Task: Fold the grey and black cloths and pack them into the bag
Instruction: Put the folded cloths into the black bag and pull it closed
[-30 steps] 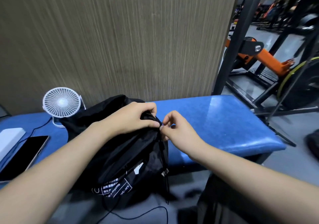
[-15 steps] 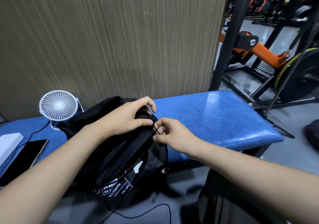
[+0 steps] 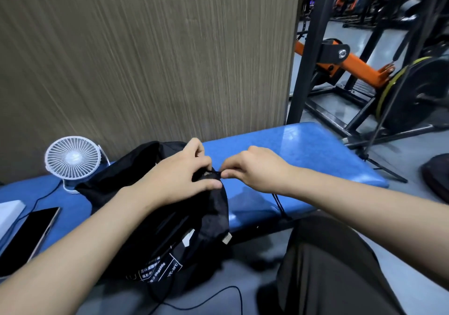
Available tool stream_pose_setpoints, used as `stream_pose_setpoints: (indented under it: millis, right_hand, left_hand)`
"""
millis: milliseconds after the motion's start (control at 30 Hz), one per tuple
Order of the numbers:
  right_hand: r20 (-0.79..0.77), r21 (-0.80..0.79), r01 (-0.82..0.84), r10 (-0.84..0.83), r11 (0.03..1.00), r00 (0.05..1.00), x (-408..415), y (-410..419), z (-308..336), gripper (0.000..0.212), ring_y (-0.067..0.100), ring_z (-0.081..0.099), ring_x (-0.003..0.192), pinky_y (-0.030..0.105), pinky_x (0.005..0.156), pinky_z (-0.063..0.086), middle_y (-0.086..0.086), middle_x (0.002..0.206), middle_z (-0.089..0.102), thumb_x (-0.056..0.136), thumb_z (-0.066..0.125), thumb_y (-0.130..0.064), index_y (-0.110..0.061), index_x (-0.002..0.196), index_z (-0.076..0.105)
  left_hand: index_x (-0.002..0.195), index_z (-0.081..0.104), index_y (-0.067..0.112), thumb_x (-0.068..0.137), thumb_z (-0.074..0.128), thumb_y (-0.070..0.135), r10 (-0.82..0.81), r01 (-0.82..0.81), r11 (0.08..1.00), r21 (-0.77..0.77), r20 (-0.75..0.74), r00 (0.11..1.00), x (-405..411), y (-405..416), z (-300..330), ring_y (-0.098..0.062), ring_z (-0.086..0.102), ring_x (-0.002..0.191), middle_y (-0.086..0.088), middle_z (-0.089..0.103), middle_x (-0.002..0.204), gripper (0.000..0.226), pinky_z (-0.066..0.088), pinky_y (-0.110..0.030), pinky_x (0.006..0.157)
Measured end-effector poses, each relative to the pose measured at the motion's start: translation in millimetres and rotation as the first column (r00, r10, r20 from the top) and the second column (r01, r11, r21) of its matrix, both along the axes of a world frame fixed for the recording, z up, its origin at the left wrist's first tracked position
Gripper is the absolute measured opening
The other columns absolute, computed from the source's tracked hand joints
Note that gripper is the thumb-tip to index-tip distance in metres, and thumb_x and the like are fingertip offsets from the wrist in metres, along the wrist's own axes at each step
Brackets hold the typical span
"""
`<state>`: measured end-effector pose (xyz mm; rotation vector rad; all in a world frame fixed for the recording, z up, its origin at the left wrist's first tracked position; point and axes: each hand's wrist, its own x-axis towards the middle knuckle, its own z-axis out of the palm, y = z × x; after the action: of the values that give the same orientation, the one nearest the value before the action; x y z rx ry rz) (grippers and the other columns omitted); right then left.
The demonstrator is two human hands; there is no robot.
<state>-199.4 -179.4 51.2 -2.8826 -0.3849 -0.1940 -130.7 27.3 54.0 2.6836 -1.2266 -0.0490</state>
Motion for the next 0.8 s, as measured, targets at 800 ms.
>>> stream_pose_setpoints:
  millis: [800]
  right_hand:
    - [-0.155, 0.721, 0.077, 0.053, 0.689, 0.986, 13.8, 17.3, -16.3, 0.031, 0.012, 0.040, 0.056, 0.027, 0.052, 0.033, 0.006, 0.066, 0.051, 0.102, 0.050, -0.023, -0.013, 0.073, 0.058]
  left_hand:
    - [0.098, 0.060, 0.022, 0.092, 0.029, 0.065, -0.003, -0.016, 0.989, -0.145, -0.127, 0.992, 5.5, 0.8, -15.1, -0.008, 0.062, 0.087, 0.009, 0.066, 0.090, 0.053, 0.049, -0.041, 0.086]
